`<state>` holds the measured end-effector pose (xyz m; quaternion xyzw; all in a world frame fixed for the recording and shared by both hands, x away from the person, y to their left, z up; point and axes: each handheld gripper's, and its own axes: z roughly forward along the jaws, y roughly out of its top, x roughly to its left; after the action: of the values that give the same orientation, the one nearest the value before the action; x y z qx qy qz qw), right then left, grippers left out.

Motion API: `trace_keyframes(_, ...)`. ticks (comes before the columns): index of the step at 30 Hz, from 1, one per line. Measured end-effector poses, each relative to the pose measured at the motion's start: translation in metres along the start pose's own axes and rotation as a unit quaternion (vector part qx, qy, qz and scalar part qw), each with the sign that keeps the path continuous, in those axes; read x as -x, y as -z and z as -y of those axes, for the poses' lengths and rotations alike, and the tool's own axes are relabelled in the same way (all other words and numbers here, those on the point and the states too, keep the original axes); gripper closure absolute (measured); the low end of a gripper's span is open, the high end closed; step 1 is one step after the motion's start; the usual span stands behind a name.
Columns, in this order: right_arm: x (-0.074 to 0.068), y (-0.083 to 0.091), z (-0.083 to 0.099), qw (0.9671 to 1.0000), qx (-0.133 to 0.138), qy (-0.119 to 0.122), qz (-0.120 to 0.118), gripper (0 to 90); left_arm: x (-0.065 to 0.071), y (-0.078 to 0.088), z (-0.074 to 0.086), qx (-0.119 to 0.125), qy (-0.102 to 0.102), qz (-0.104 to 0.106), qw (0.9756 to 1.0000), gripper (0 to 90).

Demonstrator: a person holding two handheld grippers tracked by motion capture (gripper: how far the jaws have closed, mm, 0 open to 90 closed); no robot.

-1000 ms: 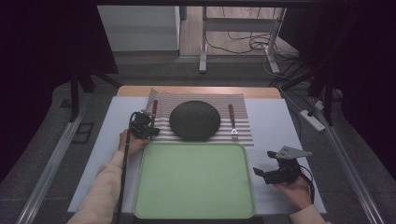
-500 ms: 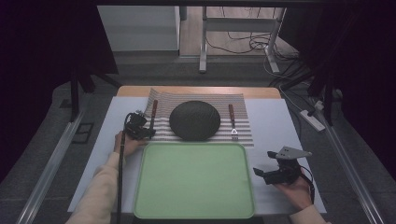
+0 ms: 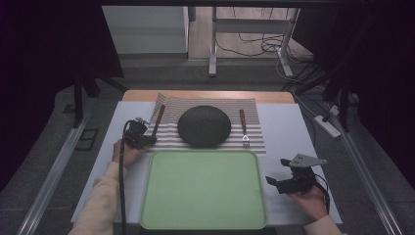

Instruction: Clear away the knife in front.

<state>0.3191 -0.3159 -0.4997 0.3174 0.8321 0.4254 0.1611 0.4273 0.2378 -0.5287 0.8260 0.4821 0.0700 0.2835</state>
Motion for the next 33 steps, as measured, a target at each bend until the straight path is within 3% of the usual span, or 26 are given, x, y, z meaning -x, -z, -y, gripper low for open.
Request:
trace_keyframes(14, 0.000, 0.000, 0.000, 1.0000, 0.000, -0.001, 0.000, 7.7, -0.013, 0.007, 0.008, 0.002, 0.010, -0.028, 0.9996, 88.8)
trace_keyframes(33, 0.001, 0.000, 0.000, 1.0000, -0.001, -0.001, 0.000, 7.8, -0.023, 0.011, 0.013, 0.008, 0.022, -0.033, 0.9992, 88.9)
